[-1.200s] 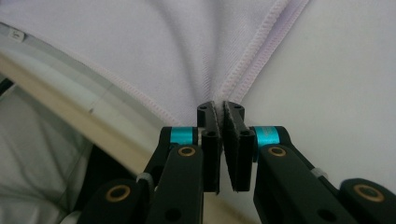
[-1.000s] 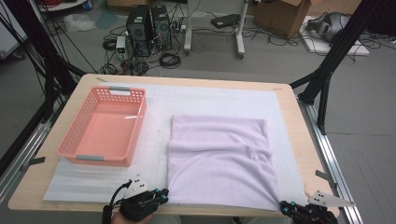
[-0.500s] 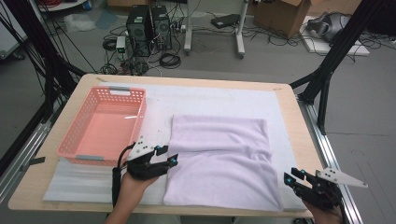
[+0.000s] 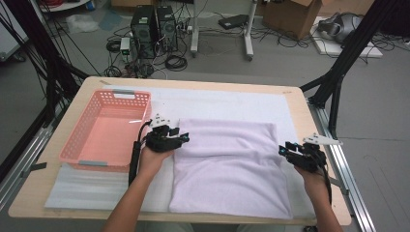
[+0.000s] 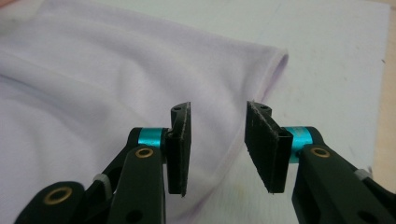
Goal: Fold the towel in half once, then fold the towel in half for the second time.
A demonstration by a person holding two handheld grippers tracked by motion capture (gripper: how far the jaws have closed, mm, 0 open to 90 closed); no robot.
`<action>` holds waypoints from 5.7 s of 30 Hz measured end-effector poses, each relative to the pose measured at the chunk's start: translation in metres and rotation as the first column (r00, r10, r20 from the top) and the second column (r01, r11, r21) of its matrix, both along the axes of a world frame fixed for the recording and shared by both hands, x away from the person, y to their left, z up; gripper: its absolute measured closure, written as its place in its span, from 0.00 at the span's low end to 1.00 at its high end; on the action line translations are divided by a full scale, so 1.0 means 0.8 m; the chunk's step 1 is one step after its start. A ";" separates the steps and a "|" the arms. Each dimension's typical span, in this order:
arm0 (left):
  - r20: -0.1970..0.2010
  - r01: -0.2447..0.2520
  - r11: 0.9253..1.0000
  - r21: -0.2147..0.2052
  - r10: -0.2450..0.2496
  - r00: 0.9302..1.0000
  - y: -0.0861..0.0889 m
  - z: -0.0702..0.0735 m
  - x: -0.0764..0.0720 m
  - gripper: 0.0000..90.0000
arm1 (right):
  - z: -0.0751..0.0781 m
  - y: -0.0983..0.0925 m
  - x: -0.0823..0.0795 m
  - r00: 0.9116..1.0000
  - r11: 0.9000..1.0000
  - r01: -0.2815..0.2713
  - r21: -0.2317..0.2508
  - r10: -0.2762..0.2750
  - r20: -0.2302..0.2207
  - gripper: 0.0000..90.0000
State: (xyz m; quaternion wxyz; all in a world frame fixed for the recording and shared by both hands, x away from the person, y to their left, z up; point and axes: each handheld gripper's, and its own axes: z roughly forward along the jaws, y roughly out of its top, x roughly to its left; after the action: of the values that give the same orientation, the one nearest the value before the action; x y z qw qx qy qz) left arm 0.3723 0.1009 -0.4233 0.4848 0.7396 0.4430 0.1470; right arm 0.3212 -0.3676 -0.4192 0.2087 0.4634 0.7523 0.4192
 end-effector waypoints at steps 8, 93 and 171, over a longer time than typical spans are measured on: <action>-0.070 -0.068 0.994 0.082 0.074 0.995 -0.002 -0.037 0.026 0.55 | -0.018 0.025 0.061 0.997 0.996 -0.044 -0.081 0.039 -0.062 0.68; -0.067 0.065 0.995 0.076 -0.060 0.996 -0.028 -0.027 -0.032 0.77 | -0.030 0.010 -0.012 0.986 0.988 -0.119 -0.094 0.107 -0.126 0.90; 0.031 0.027 1.000 -0.016 -0.026 0.999 -0.015 -0.004 0.020 0.22 | -0.001 -0.008 0.014 1.000 1.000 0.000 0.009 0.001 -0.022 0.21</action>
State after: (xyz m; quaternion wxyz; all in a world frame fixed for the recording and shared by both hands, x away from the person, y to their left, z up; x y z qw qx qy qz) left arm 0.3881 0.0890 -0.4268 0.4996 0.7390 0.4269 0.1484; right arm 0.3323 -0.3736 -0.4201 0.1981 0.4688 0.7529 0.4172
